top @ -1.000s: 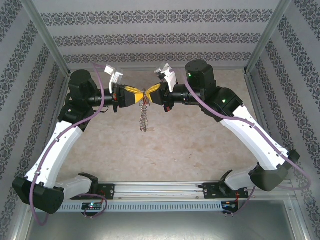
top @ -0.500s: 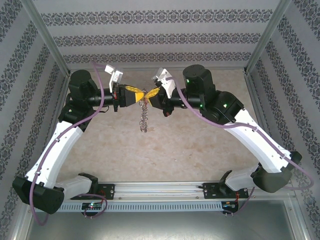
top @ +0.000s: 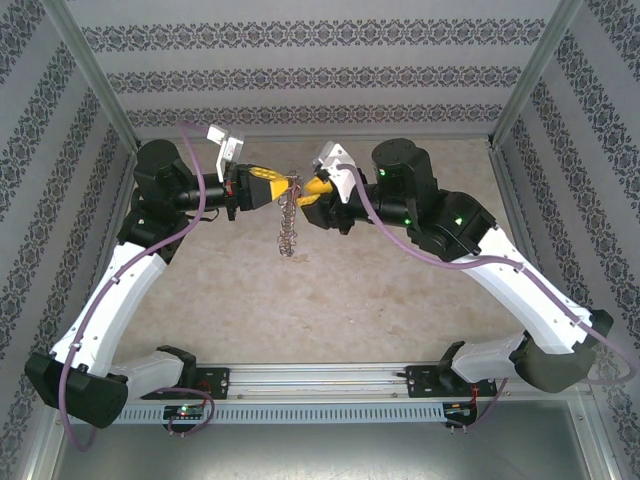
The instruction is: Put the keys on the keyring
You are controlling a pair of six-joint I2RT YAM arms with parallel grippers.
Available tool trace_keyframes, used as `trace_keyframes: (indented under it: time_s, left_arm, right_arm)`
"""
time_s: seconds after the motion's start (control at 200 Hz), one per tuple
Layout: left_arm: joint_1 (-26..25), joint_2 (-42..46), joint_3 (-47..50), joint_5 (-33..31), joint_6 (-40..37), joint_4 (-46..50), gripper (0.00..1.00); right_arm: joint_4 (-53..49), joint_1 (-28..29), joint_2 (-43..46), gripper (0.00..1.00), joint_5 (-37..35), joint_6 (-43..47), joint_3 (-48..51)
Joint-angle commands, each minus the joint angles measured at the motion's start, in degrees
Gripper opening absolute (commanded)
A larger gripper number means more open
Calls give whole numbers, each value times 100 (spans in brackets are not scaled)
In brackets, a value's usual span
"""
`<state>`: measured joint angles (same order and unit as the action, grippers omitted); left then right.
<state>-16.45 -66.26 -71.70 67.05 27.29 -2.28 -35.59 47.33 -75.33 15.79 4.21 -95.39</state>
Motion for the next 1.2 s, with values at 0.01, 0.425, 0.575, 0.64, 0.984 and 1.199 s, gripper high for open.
trace_keyframes:
  time_s: [0.01,0.425,0.575,0.64,0.984,1.199]
  left_arm:
    - [-27,180,1,66,-73,-463,0]
    - [-27,164,-247,265,-277,-358,0]
    - [-33,176,-257,263,-276,-360,0]
    - [-28,169,-281,265,-269,-378,0]
    - [-30,82,-303,328,28,-792,0]
    - [-27,43,-298,335,167,-968,0]
  right_arm:
    - [437,-247,264,35,250,-515,30]
    - [917,-664,-420,43,2301,-1586,-580]
    - [867,-644,-535,39,2339,-1584,-645]
    - [852,-643,-511,37,2294,-1568,-601]
    - [827,-647,-394,29,2218,-1563,-324]
    - [875,-641,-437,23,2376,-1584,-299]
